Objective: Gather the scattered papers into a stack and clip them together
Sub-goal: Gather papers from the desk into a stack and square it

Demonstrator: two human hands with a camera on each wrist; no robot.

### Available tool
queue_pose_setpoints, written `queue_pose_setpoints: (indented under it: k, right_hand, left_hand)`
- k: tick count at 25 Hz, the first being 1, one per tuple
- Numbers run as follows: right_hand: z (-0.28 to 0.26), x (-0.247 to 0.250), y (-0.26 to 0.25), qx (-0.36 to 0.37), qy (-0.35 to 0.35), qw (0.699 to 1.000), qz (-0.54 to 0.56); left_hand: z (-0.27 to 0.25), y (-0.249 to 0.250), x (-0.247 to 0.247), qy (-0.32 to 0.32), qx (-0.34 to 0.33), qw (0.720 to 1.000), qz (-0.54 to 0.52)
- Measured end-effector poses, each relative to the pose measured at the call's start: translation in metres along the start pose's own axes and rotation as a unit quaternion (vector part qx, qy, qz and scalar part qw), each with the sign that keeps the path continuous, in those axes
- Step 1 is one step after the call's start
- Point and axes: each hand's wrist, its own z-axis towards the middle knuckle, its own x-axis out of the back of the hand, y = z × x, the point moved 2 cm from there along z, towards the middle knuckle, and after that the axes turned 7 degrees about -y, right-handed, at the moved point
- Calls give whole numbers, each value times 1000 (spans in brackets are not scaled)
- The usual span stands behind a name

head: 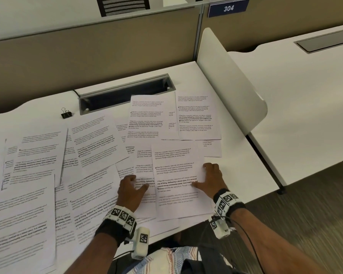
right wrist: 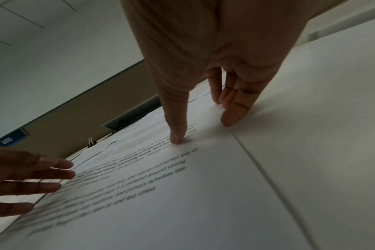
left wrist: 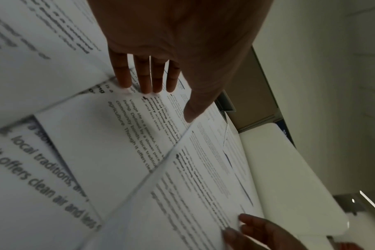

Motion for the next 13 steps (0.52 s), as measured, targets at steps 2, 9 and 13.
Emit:
queue_pose_setpoints:
  k: [2, 9, 13]
  right_hand:
    - [1, -3, -6, 4, -2, 1000, 1]
    - [0, -12, -13, 22, -5, 1000, -6]
    - [1, -13, -16, 28, 0, 1000, 0]
  left_hand:
    - [2, 2, -1, -8, 9, 999, -34]
    - [0, 24, -13, -59, 19, 992, -109]
    - [5, 31, -17, -76, 37, 986, -141]
